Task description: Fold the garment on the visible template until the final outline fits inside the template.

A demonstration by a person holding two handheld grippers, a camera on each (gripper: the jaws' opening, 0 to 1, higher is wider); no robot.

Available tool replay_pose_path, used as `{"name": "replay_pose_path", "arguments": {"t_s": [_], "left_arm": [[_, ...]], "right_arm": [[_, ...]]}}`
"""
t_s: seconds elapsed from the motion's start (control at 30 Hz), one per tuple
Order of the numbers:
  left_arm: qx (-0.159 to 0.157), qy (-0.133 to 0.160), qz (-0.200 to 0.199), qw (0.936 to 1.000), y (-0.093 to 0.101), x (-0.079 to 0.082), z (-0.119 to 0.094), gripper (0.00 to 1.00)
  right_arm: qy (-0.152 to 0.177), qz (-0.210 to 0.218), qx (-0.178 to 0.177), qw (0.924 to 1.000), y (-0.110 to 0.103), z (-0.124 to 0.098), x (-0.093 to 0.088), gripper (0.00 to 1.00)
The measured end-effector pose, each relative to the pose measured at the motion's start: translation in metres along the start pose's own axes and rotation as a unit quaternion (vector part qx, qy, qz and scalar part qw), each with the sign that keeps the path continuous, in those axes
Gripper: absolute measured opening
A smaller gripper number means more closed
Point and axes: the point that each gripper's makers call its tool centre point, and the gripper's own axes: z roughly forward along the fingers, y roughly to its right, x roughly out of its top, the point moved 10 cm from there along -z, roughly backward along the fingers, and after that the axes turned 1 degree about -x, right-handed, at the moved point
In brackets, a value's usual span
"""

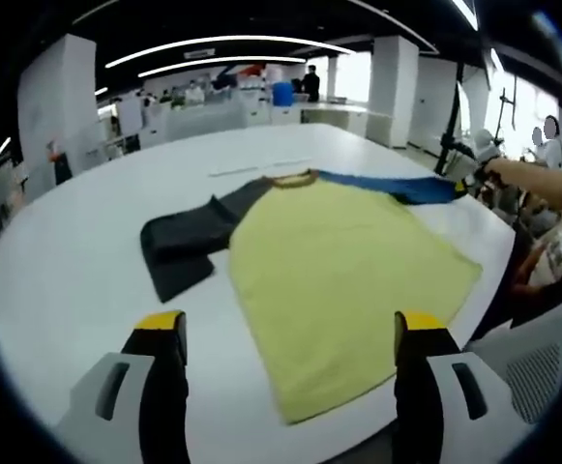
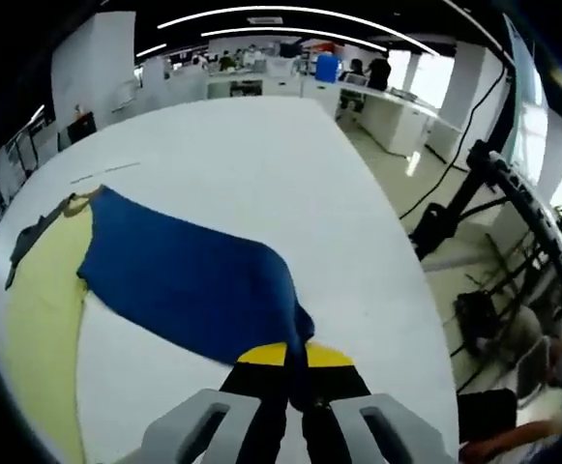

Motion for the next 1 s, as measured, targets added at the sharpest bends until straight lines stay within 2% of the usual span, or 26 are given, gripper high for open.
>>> {"name": "replay_pose_path", "arguments": {"t_s": [0.2,0.43,0.53,0.7,0.77,0.87,0.9,1.0], "left_arm": [[-0.001,-0.006,0.003,1.0,0.002,-0.001,-0.001,0.86],[0.001,-0.005,0.0,1.0,0.003,-0.001,-0.001,0.86],[0.001,-0.007,0.001,1.0,0.004,-0.002,-0.002,0.86],[0.002,-0.008,-0.001,1.0,0.004,-0.003,-0.003,0.86],[0.001,-0.009,-0.002,1.0,0.005,-0.003,-0.003,0.85],[0.0,-0.01,0.0,0.9999,0.005,-0.002,-0.002,0.85],[0.0,-0.01,0.001,0.9999,0.005,-0.002,-0.002,0.85],[-0.001,-0.011,0.001,0.9999,0.006,-0.002,-0.001,0.85]], "right_arm": [[-0.016,0.001,0.002,0.9999,0.004,0.011,-0.006,0.0],[-0.018,0.013,0.004,0.9997,0.008,0.016,-0.013,0.03],[-0.013,0.034,-0.013,0.9993,0.015,0.013,-0.015,0.11],[-0.012,0.055,-0.024,0.9981,0.025,0.005,-0.02,0.13],[-0.009,0.08,-0.017,0.9966,0.028,0.004,-0.023,0.14],[0.001,0.094,-0.011,0.9955,0.028,-0.002,-0.026,0.18],[0.005,0.117,0.001,0.9931,0.026,-0.003,-0.029,0.19],[0.011,0.132,0.005,0.9912,0.026,-0.005,-0.031,0.2]]}}
